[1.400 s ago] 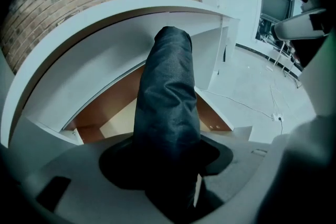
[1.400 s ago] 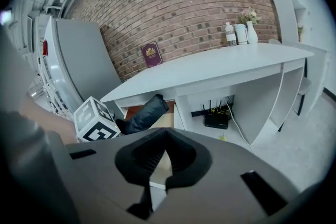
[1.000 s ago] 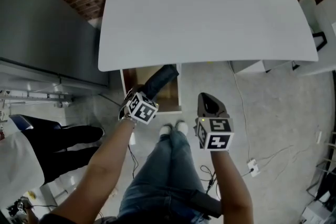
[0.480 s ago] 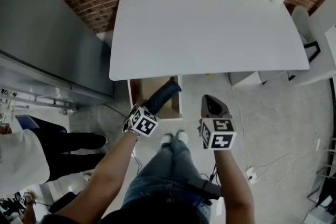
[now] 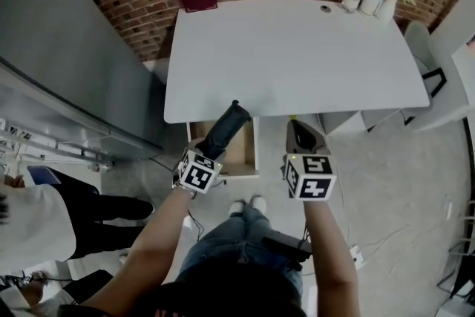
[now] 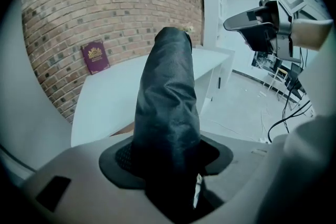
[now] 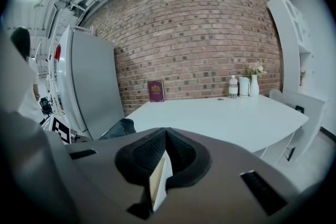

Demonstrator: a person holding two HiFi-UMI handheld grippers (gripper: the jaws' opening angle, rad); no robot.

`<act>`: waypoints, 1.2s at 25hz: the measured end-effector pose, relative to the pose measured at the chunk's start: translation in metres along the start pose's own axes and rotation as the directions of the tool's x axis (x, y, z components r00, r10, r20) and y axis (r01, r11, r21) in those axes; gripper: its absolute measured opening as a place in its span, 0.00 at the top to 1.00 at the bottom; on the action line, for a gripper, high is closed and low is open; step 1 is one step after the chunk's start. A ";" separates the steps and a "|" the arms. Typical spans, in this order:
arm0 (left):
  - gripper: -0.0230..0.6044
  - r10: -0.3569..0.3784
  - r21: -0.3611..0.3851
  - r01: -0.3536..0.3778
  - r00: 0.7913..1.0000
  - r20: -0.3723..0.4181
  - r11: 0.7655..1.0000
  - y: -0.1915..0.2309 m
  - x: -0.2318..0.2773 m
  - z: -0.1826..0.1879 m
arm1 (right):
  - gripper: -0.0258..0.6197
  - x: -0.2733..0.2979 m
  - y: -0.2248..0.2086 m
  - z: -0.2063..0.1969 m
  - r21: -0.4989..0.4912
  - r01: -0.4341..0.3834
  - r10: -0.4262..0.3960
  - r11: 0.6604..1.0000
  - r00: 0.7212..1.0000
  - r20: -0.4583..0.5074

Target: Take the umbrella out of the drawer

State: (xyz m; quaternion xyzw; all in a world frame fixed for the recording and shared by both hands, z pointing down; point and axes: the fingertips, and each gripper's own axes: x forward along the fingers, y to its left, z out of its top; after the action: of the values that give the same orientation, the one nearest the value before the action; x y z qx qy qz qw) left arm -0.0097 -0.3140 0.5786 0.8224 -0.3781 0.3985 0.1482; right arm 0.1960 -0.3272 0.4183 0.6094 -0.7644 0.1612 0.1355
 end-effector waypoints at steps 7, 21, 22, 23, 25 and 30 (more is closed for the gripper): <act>0.58 0.050 -0.095 -0.037 0.988 0.145 0.995 0.026 -0.035 0.047 | 0.97 -0.002 0.017 0.052 -0.111 -0.014 0.024 0.994 0.996 0.089; 0.58 0.165 -0.176 -0.102 0.903 0.397 0.979 0.068 -0.112 0.124 | 0.97 -0.018 0.048 0.126 -0.265 0.033 0.029 0.964 0.973 0.230; 0.58 0.170 -0.175 -0.105 0.895 0.413 0.979 0.070 -0.118 0.130 | 0.97 -0.018 0.049 0.129 -0.273 0.034 0.033 0.961 0.971 0.236; 0.58 0.176 -0.175 -0.109 0.885 0.431 0.978 0.071 -0.124 0.137 | 0.97 -0.019 0.049 0.132 -0.278 0.035 0.034 0.960 0.970 0.242; 0.58 0.189 -0.175 -0.119 0.862 0.471 0.977 0.075 -0.137 0.151 | 0.97 -0.021 0.048 0.138 -0.276 0.039 0.034 0.960 0.966 0.255; 0.58 0.237 -0.193 -0.153 0.787 0.570 0.969 0.088 -0.179 0.184 | 0.97 -0.035 0.051 0.159 -0.279 0.040 0.049 0.960 0.951 0.305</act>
State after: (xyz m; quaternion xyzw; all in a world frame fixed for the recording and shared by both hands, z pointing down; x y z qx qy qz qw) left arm -0.0459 -0.3832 0.3187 0.8494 -0.5146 0.1106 0.0376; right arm 0.1518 -0.3510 0.2550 0.5998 -0.7926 -0.0462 0.0992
